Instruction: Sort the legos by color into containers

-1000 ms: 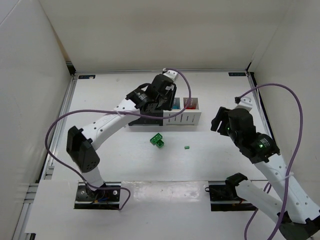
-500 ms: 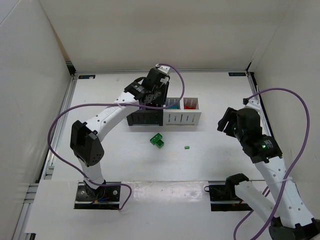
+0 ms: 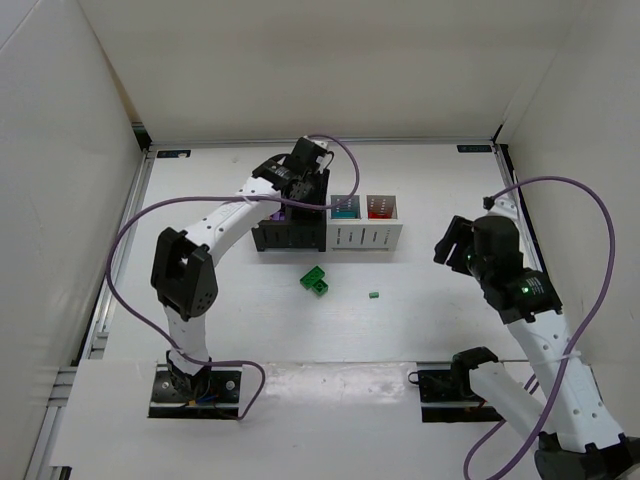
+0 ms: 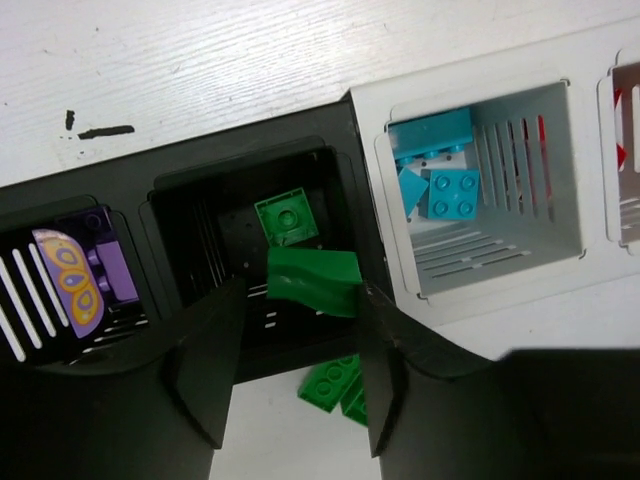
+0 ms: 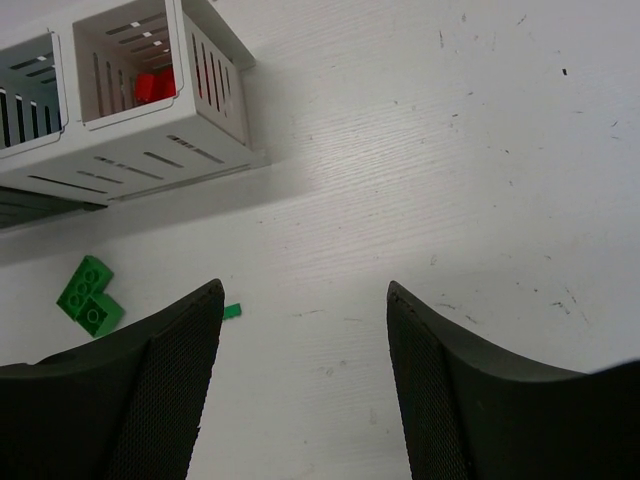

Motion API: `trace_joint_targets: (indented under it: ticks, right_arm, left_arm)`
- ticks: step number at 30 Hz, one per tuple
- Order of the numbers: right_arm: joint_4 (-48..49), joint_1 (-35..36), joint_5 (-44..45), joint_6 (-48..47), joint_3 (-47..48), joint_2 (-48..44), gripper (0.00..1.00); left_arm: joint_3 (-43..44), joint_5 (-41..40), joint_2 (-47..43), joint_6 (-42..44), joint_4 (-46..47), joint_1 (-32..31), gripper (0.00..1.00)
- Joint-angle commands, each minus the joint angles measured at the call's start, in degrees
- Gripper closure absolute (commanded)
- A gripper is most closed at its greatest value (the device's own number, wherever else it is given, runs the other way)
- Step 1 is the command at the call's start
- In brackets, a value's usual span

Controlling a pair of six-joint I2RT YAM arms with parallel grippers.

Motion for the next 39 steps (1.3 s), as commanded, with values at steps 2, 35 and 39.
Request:
trace_joint_targets:
  ticks: [2,35,39]
  right_arm:
    - [1.88,0.41,-0.56,-1.17,-0.72,0.02,0.31]
    - [18.40,31.70,7.26,8.76,-3.89,39.92,0.44]
    - [18.75,31.26,7.87,10.43,-4.67,41.85,0.44]
  left_arm:
    - [0.61,-0.28,-2.94,-0.48,-0.97,-0.16,0.32]
    - [-47.20,-5.20,-62.18,-22.80,-17.67,-4.73,0.00]
    - [-47.21,-5.30,-65.35,-22.89,-18.73,-4.81,0.00]
